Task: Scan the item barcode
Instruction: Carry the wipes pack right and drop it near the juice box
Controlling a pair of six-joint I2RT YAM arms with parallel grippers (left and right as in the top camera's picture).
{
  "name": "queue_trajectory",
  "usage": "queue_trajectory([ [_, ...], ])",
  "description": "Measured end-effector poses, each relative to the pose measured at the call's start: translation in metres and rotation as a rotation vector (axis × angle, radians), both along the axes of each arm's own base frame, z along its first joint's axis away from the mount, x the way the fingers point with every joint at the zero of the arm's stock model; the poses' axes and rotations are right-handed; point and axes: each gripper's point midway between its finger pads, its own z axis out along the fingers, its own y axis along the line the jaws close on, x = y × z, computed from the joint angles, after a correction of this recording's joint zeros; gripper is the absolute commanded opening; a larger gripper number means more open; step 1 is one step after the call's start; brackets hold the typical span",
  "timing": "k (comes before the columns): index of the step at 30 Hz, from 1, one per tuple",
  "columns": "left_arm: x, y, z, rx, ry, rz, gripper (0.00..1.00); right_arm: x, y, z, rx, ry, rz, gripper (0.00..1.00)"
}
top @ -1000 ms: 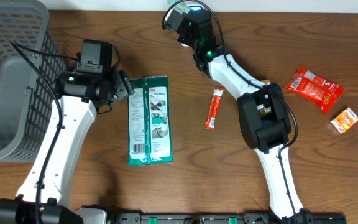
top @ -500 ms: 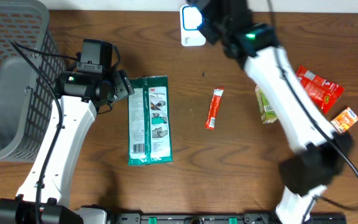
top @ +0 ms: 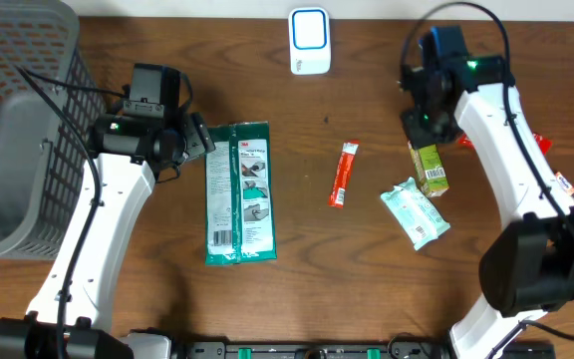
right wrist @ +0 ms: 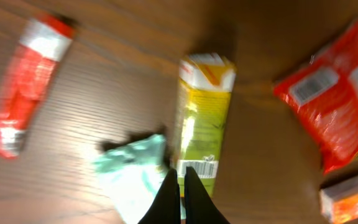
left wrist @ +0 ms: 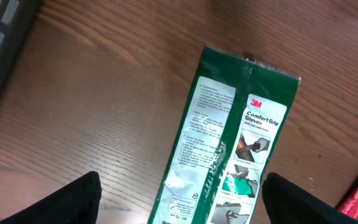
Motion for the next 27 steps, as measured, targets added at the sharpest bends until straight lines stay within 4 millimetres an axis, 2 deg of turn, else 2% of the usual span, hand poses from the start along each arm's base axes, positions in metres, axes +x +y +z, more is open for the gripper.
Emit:
queue_trajectory([
  [2, 0.000, 0.000, 0.000, 0.000, -0.002, 0.000, 0.84, 0.000, -0.025, -0.036, 0.012, 0.020, -0.077, 0.01],
  [4, 0.000, 0.000, 0.000, 0.000, 0.000, 0.000, 0.84, -0.007, -0.029, -0.055, 0.071, 0.049, -0.109, 0.10],
  [5, 0.000, 0.000, 0.000, 0.000, 0.000, 0.000, 0.84, -0.011, -0.026, -0.059, 0.106, 0.068, -0.112, 0.18],
  [7, 0.000, 0.000, 0.000, 0.000, 0.000, 0.000, 0.84, -0.025, -0.005, -0.065, 0.232, 0.132, -0.104, 0.28],
  [8, 0.000, 0.000, 0.000, 0.000, 0.000, 0.000, 0.84, -0.038, 0.012, -0.064, 0.317, 0.187, -0.090, 0.30],
  [12, 0.000, 0.000, 0.000, 0.000, 0.000, 0.000, 0.84, -0.078, 0.043, -0.061, 0.423, 0.352, -0.069, 0.26],
  [15, 0.000, 0.000, 0.000, 0.000, 0.000, 0.000, 0.84, -0.088, 0.066, -0.072, 0.441, 0.372, -0.012, 0.25],
  [18, 0.000, 0.000, 0.000, 0.000, 0.000, 0.000, 0.84, -0.089, 0.078, -0.099, 0.424, 0.331, 0.009, 0.27],
  [21, 0.000, 0.000, 0.000, 0.000, 0.000, 0.000, 0.84, -0.089, 0.074, -0.134, 0.337, 0.274, -0.019, 0.26],
  [23, 0.000, 0.000, 0.000, 0.000, 0.002, 0.000, 0.84, -0.089, 0.067, -0.146, 0.283, 0.245, -0.048, 0.24],
  [26, 0.000, 0.000, 0.000, 0.000, 0.001, 0.000, 0.84, -0.094, 0.051, -0.147, 0.183, 0.238, -0.121, 0.23],
  [27, 0.000, 0.000, 0.000, 0.000, 0.000, 0.000, 0.84, -0.106, 0.038, -0.148, 0.107, 0.272, -0.162, 0.23],
])
